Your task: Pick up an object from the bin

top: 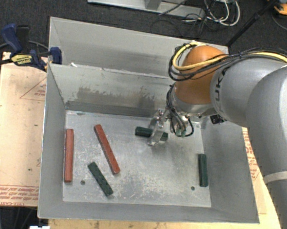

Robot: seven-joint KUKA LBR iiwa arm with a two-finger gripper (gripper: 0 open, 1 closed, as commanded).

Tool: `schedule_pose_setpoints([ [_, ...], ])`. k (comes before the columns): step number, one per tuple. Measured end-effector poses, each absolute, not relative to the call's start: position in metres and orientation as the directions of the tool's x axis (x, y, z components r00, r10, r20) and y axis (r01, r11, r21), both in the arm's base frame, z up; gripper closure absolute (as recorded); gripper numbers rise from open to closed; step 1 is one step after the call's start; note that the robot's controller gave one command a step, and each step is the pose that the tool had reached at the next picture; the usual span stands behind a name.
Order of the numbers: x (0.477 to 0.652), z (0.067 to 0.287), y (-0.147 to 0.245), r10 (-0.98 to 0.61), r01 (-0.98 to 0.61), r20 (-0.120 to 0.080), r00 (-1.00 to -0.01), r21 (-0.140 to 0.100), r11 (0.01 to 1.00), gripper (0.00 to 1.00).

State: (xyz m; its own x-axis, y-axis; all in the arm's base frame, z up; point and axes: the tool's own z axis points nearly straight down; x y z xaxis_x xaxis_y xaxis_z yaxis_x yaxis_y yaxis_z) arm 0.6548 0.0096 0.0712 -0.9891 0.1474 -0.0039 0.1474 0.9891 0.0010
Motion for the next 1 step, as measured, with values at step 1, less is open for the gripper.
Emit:
schedule_pose_setpoints([
  [1, 0.6068, 0.2, 0.0335, 0.112, 0.112, -0.01, -0.994, 0.002, 0.994, 1.0],
])
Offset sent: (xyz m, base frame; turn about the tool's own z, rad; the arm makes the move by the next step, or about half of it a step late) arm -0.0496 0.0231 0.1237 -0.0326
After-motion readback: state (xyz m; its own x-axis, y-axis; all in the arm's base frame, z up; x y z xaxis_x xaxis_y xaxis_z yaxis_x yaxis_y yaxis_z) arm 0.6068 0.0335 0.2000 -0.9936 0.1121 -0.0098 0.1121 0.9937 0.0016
